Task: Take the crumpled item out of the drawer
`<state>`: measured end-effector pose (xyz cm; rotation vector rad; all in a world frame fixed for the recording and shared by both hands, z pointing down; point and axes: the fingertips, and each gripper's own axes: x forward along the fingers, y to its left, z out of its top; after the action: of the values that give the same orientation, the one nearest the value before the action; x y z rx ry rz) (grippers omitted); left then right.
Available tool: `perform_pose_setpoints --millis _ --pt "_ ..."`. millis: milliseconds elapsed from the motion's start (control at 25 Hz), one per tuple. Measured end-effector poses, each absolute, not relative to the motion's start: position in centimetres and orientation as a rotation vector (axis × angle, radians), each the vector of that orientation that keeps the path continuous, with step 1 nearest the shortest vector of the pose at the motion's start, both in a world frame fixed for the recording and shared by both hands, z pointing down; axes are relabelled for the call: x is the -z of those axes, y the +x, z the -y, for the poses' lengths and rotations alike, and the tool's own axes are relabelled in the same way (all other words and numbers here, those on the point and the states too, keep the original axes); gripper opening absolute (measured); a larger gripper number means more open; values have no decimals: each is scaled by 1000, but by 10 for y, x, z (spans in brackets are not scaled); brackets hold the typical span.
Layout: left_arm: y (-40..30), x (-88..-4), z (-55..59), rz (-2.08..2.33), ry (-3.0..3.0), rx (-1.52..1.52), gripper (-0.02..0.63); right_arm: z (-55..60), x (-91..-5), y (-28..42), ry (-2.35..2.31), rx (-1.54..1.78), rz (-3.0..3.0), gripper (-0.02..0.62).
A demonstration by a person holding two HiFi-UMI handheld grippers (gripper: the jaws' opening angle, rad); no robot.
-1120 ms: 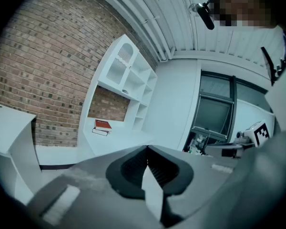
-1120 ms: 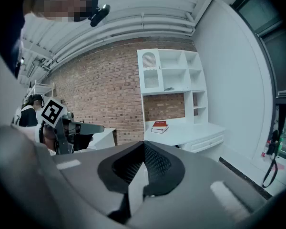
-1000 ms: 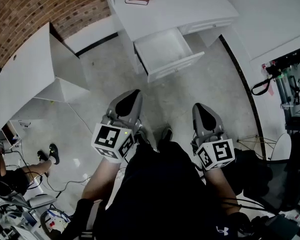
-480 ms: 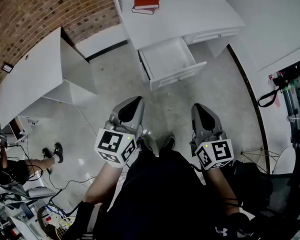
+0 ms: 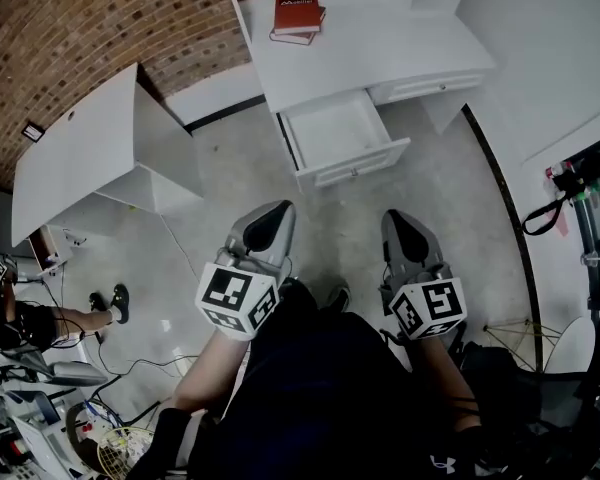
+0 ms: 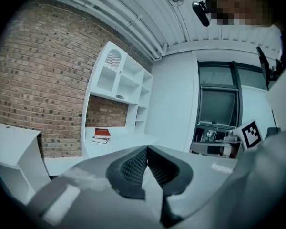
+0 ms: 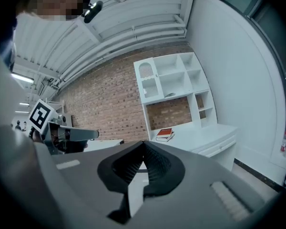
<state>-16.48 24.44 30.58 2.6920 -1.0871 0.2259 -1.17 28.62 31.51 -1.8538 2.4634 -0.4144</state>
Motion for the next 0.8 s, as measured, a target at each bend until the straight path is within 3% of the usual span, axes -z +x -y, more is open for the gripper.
perform_pose_setpoints --millis 800 --pt "-145 -327 -132 1008 2689 -247 3 -193 -334 10 -1965 493 -2435 3"
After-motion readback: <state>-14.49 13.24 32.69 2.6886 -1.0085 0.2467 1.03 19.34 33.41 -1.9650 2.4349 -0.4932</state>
